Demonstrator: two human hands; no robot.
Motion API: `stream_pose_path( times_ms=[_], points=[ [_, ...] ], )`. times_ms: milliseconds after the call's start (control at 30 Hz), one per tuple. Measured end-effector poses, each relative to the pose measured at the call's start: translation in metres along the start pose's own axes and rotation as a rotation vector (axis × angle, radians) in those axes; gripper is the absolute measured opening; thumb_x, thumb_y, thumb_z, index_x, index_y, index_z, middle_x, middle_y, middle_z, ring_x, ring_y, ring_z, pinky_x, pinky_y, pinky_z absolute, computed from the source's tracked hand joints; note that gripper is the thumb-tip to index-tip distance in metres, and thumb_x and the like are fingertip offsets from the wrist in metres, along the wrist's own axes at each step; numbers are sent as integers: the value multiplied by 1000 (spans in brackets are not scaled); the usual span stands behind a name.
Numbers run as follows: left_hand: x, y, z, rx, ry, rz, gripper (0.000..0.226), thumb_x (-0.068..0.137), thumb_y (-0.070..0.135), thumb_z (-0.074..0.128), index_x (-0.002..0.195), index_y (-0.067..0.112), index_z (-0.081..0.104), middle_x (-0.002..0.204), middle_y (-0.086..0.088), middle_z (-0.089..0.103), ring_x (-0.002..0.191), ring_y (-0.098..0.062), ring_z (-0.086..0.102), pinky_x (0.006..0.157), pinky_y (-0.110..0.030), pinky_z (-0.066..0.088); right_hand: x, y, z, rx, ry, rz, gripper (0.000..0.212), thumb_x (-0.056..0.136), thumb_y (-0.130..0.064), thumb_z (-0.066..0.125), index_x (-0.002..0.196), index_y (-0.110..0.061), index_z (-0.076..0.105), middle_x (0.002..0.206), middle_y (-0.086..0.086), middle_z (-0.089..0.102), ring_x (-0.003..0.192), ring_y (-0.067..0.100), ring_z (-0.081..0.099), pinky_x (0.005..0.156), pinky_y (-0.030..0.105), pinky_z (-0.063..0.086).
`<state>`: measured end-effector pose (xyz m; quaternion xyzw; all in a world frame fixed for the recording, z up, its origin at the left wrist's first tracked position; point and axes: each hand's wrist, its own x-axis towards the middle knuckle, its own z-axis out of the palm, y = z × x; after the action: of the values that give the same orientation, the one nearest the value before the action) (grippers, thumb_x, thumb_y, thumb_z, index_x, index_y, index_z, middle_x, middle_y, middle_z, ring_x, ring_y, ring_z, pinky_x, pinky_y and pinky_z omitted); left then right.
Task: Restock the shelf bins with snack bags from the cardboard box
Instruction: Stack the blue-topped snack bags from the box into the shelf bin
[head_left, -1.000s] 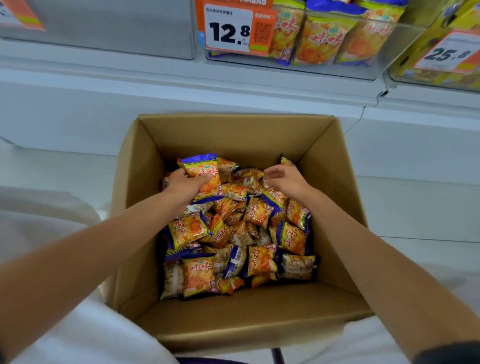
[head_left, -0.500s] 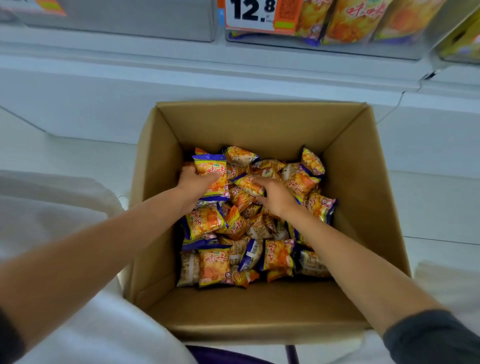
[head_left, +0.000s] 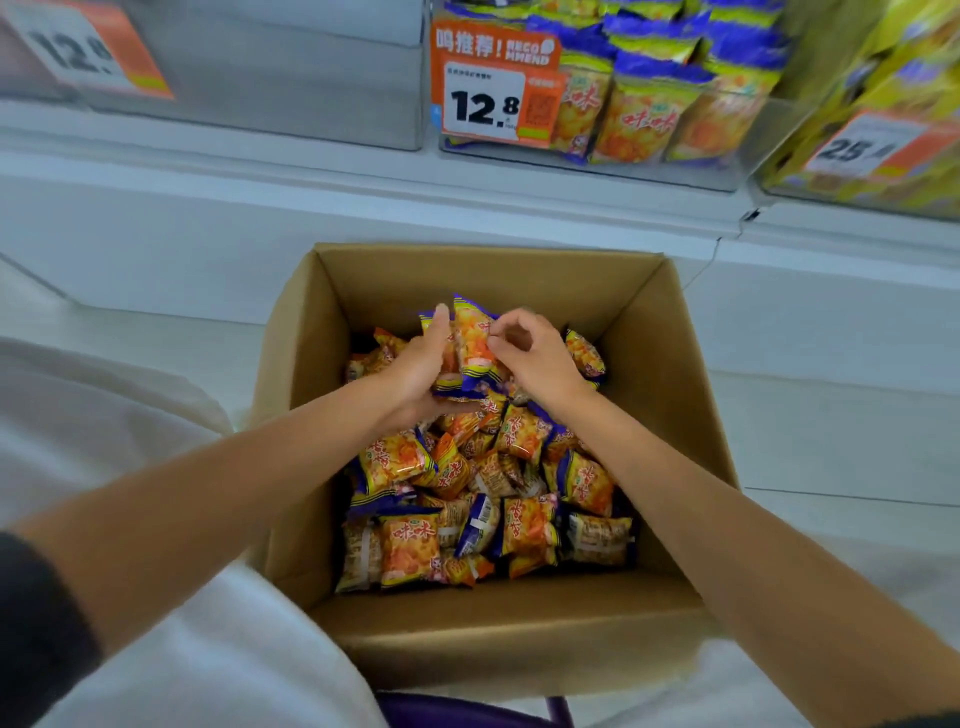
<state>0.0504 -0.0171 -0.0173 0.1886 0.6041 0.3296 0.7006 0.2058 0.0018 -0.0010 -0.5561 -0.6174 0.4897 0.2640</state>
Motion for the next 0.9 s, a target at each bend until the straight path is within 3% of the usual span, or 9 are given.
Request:
stream_pose_path(
  times_ms=[100, 167, 267, 367, 500, 600, 667, 767, 900],
  points=[
    [-13, 13, 8, 63, -32, 90, 93, 65, 72, 72, 136, 19, 45, 127, -5, 63, 112, -22, 63, 72, -42, 61, 3, -16, -25, -5, -105, 23, 69, 87, -12, 69, 144, -34, 36, 139, -6, 37, 112, 13, 55, 73, 16, 53],
    [-16, 21, 12, 148, -31, 186, 79, 74, 56, 75, 135, 18, 41, 124, -1, 65, 108, -17, 66, 68, -35, 60, 3, -31, -44, -53, -255, 34, 81, 87, -10, 69, 149, -42, 27, 144, -12, 33, 110, 12, 57, 81, 25, 56],
    [-25, 41, 30, 231, -39, 332, 54, 86, 43, 70, 129, 19, 46, 118, 0, 68, 103, -14, 69, 67, -31, 60, 5, -51, -72, -197, -300, 16, 73, 86, -12, 71, 147, -34, 37, 133, 2, 57, 103, 18, 66, 91, 37, 55],
    [-39, 75, 58, 254, -2, 458, 41, 95, 37, 59, 126, 16, 42, 117, 2, 61, 96, -10, 66, 61, -26, 59, 9, -73, -104, -322, -153, -10, 67, 80, -17, 78, 140, -21, 48, 128, 8, 59, 107, 23, 63, 92, 40, 54],
    [-52, 130, 93, 400, 58, 735, 43, 100, 33, 52, 135, 16, 36, 124, 3, 54, 112, -16, 57, 82, -35, 56, 15, -112, -159, -485, 92, -177, 65, 77, -17, 81, 134, -7, 50, 135, 12, 51, 123, 23, 49, 93, 21, 37],
    [-57, 173, 114, 561, 153, 991, 40, 99, 39, 51, 128, 12, 44, 106, 3, 59, 96, -13, 58, 87, -33, 48, 24, -141, -209, -557, 264, -281, 62, 79, -19, 79, 133, -10, 50, 127, 7, 55, 110, 18, 54, 90, 22, 39],
    [-56, 200, 124, 591, 211, 1074, 39, 98, 45, 50, 118, 11, 48, 96, 3, 60, 91, -14, 61, 83, -35, 51, 37, -153, -240, -633, 385, -351, 55, 77, -27, 79, 125, -21, 52, 115, 3, 62, 103, 23, 58, 89, 36, 48],
    [-49, 232, 136, 643, 254, 1134, 39, 98, 48, 48, 118, 15, 49, 100, 3, 62, 95, -16, 63, 84, -35, 52, 58, -164, -271, -824, 536, -383, 51, 76, -31, 78, 120, -21, 54, 109, 9, 65, 105, 31, 57, 89, 42, 46],
    [-31, 249, 145, 640, 229, 1134, 31, 98, 44, 52, 109, 15, 51, 99, 1, 61, 91, -15, 60, 80, -31, 49, 84, -154, -276, -1025, 360, -264, 58, 81, -27, 76, 131, -17, 51, 121, 15, 60, 112, 33, 54, 90, 40, 44]
  ],
)
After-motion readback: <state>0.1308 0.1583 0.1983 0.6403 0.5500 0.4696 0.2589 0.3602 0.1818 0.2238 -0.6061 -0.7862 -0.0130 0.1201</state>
